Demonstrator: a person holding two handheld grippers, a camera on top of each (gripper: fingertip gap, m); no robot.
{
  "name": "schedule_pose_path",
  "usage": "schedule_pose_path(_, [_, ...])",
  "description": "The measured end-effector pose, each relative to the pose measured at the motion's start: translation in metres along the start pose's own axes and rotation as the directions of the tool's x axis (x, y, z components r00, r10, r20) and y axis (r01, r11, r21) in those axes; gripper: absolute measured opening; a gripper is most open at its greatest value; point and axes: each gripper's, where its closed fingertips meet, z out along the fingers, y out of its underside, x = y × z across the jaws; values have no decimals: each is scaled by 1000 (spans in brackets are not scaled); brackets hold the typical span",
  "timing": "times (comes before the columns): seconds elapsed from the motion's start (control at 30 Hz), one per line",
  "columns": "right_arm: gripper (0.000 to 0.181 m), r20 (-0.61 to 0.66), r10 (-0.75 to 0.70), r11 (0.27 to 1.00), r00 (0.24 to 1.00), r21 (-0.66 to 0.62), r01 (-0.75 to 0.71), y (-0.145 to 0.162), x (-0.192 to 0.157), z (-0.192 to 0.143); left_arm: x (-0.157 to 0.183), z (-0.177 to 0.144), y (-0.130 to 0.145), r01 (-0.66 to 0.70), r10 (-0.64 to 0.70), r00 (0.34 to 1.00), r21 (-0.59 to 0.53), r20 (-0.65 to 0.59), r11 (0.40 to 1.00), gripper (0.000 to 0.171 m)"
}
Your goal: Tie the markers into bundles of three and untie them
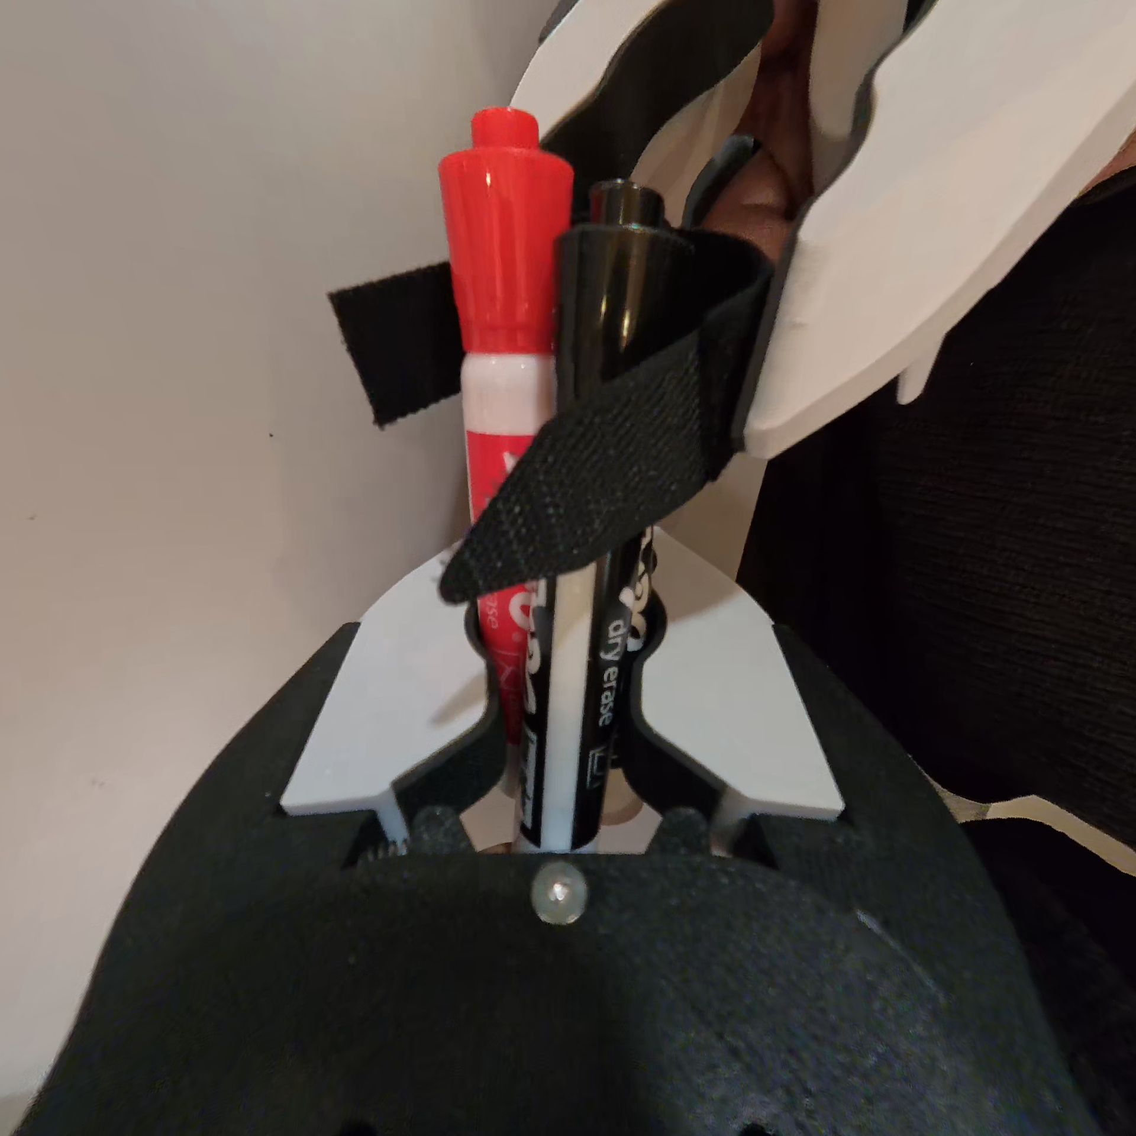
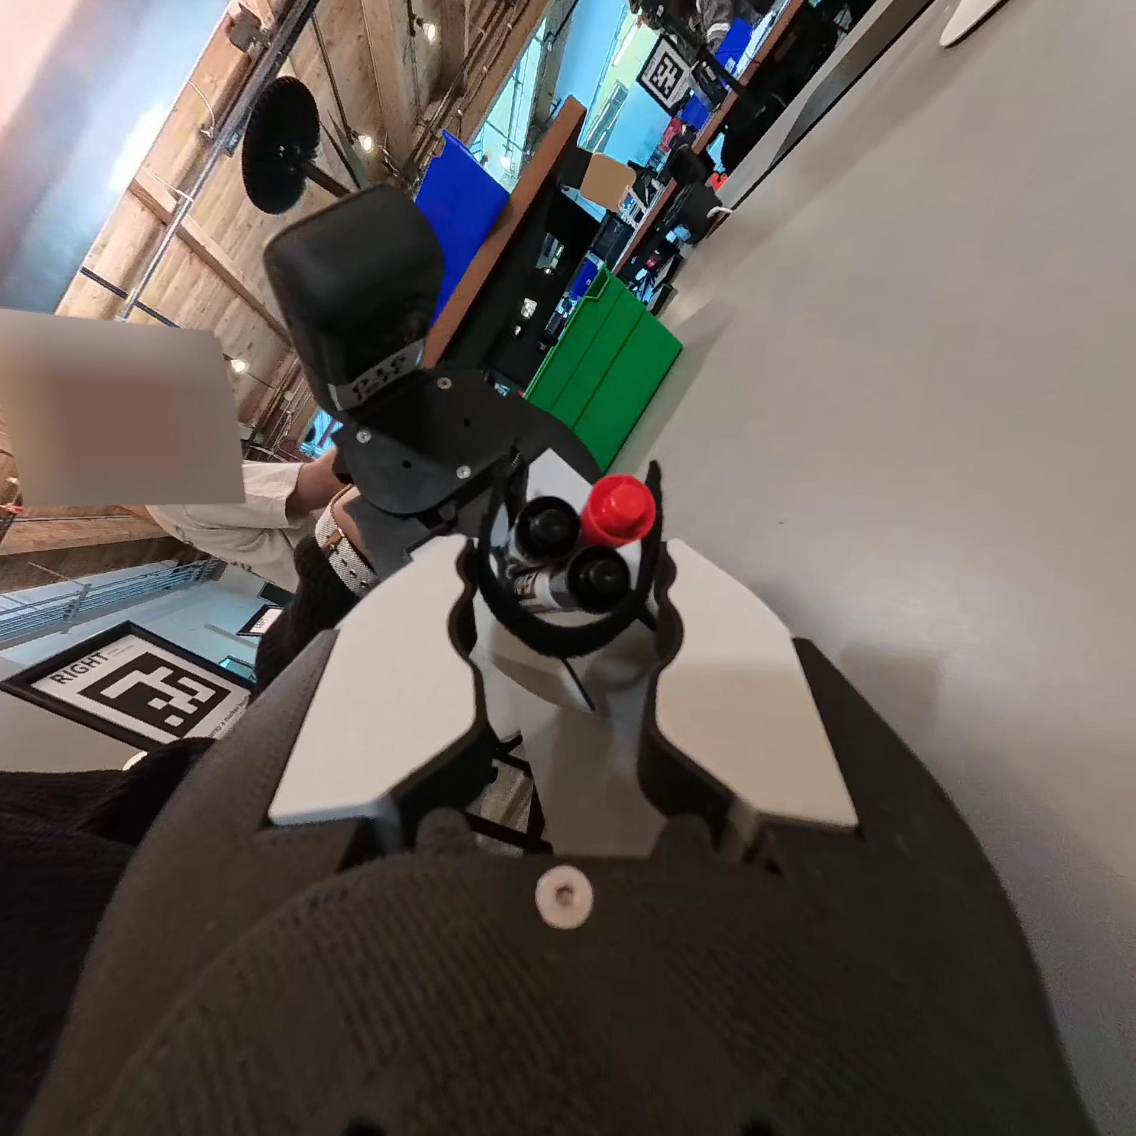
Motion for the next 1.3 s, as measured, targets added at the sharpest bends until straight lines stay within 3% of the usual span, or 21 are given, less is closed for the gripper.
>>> schedule_pose_path(0.77, [51,84,124,992,989,-2,-124,2,-9,3,8,2,-5,-17,18,1000,-41,24,999,43])
schedule_pose_path(1.03, [45,105,170,985,980,-57,-165,3,-7,1,8,3,-4,-24,26,999,-63,43,998,43])
schedule_pose_path(1.3, [44,92,104,977,990,-197,-84,11,-7,-3,8,6,-4,-36,41,997,-83,62,996,43])
